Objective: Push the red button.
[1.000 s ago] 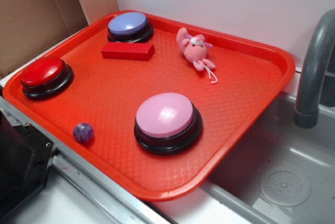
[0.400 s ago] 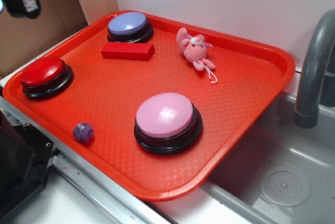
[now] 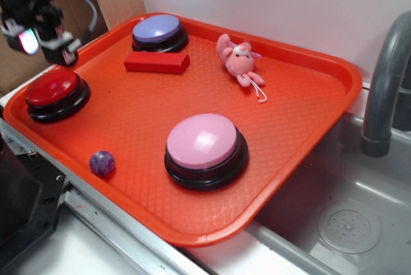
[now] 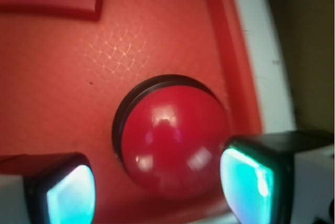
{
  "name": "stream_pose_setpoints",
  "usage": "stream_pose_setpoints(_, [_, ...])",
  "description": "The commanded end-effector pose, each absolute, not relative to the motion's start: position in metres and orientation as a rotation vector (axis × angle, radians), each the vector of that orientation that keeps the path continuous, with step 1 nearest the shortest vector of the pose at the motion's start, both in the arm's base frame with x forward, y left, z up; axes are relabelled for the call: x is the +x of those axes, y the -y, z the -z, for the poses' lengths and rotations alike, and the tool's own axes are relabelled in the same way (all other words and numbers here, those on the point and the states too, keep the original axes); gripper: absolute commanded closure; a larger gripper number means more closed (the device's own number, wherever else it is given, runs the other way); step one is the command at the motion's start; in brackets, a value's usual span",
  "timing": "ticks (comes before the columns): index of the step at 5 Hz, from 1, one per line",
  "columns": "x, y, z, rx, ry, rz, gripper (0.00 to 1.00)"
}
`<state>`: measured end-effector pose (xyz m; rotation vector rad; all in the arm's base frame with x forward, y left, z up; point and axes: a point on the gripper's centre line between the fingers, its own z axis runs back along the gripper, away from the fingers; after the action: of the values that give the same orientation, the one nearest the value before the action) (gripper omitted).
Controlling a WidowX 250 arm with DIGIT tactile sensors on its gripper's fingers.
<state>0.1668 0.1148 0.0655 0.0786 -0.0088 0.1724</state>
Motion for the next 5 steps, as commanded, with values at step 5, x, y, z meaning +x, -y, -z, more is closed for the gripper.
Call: stream_pose_setpoints(5, [0.163, -0.129, -0.128, 0.191, 0.1, -0.188, 0.0])
